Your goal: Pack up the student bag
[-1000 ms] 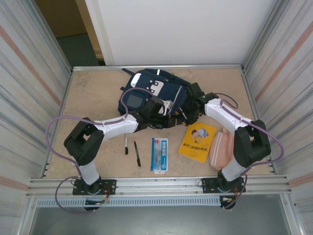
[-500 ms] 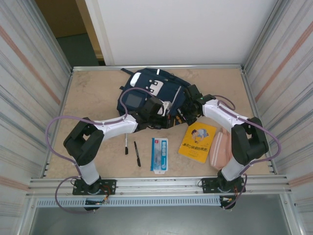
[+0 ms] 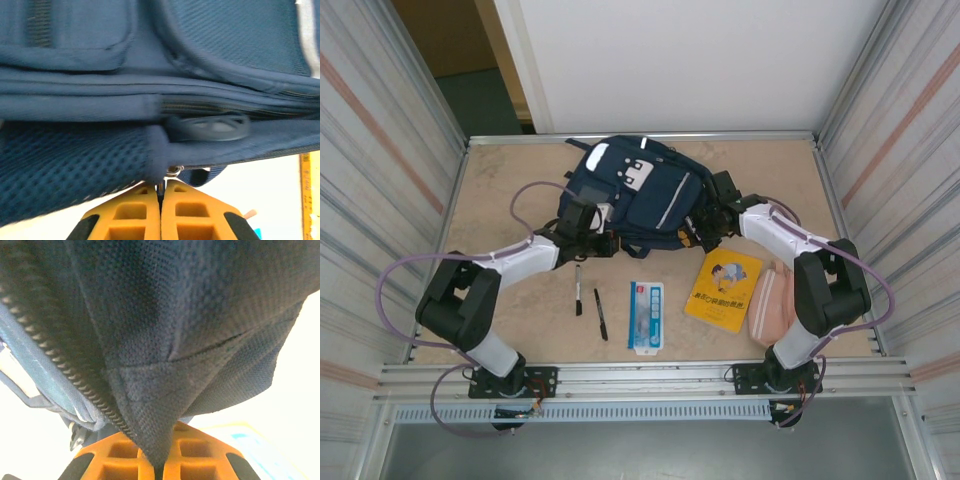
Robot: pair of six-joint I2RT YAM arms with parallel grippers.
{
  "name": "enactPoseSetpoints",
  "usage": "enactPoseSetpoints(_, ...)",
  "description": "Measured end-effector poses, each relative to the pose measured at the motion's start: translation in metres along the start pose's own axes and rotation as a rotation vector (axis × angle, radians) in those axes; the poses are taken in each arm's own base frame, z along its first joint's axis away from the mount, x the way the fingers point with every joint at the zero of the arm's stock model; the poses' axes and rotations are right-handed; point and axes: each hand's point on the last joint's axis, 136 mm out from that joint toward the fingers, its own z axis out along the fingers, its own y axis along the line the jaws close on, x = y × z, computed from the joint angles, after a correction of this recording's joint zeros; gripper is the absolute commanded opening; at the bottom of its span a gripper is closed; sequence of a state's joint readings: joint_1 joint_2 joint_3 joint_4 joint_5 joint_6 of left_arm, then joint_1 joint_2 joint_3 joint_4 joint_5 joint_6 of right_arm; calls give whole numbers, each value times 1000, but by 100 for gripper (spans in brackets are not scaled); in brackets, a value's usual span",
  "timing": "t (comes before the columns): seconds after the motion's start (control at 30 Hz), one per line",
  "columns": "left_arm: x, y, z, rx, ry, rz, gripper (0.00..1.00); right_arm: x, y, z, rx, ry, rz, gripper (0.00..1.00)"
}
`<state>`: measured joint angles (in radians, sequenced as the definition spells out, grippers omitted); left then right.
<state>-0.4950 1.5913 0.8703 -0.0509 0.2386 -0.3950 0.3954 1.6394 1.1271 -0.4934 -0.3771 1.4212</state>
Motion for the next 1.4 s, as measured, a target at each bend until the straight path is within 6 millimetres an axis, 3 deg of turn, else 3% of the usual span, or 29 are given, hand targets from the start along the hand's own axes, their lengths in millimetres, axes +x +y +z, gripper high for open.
enactPoseSetpoints(0.4,1,22,-4,-41,45,-60,4,38,-14,7,-18,-67,-8,6)
enactPoseSetpoints(0.57,-4,34,-9,-52,46,-119,35,37,-10,7,-33,-83,-14,20)
enactPoseSetpoints(0.7,-7,57,-21,-114,26,-185,40,46,-15,12,-7,-101,-50,24)
enactPoseSetpoints(0.87,-12,48,-56,-101,-51,-198,44,66,-13,42,30,-79,-104,25)
enactPoseSetpoints(0.97,-13,45,-73,-100,-96,-219,46,69,-2,64,32,-66,-96,28)
enactPoseSetpoints(1.07,-12,45,-77,-98,-105,-247,46,71,18,73,11,-58,-103,30)
enactPoseSetpoints(1.23,-7,52,-69,-133,-61,-297,47,74,53,67,-68,-13,-110,32)
enactPoseSetpoints(1.4,-12,54,-59,-144,-39,-368,46,47,69,50,-100,0,-140,34)
